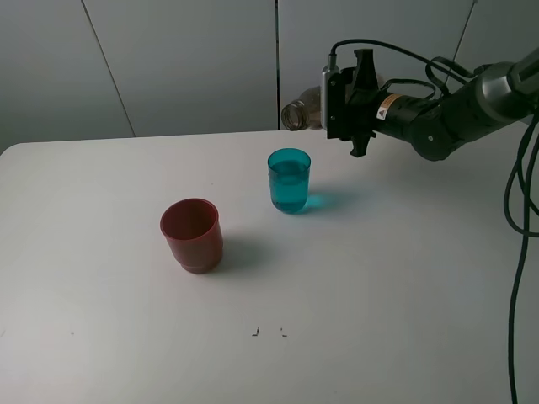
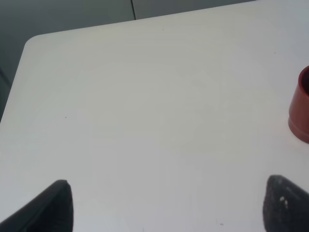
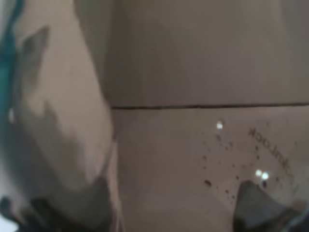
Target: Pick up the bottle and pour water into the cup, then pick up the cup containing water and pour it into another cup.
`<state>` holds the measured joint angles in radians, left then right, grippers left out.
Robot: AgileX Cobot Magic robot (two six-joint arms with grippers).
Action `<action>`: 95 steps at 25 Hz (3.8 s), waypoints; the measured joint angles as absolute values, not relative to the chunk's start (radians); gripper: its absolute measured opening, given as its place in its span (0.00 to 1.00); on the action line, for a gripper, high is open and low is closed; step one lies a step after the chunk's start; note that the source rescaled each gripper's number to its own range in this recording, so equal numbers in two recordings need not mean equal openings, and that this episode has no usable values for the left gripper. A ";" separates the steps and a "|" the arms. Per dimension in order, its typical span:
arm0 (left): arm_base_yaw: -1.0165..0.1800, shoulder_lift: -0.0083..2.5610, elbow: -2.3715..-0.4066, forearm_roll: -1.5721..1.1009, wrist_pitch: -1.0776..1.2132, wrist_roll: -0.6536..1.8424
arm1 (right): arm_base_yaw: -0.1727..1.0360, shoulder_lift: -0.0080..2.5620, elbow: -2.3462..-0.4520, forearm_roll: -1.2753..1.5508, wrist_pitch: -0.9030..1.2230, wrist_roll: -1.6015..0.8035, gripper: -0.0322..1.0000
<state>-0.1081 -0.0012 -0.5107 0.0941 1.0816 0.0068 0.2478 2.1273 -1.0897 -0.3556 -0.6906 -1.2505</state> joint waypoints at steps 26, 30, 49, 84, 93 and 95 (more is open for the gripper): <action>-0.108 -0.001 -0.511 0.094 1.082 0.000 | 0.059 2.098 -1.023 -0.382 -0.715 0.337 0.05; -0.108 -0.001 -0.511 0.094 1.082 0.000 | 0.059 2.144 -1.023 -0.382 -0.756 0.332 0.05; -0.108 -0.001 -0.511 0.094 1.082 0.000 | 0.051 2.195 -1.027 -0.350 -0.829 0.096 0.05; -0.108 -0.001 -0.511 0.094 1.082 0.000 | 0.045 2.212 -1.028 -0.325 -0.793 0.107 0.05; -0.108 -0.001 -0.511 0.094 1.082 0.000 | 0.045 2.212 -1.030 -0.326 -0.734 0.151 0.97; -0.108 -0.001 -0.511 0.094 1.082 0.000 | 0.045 2.212 -1.030 -0.326 -0.709 0.164 0.99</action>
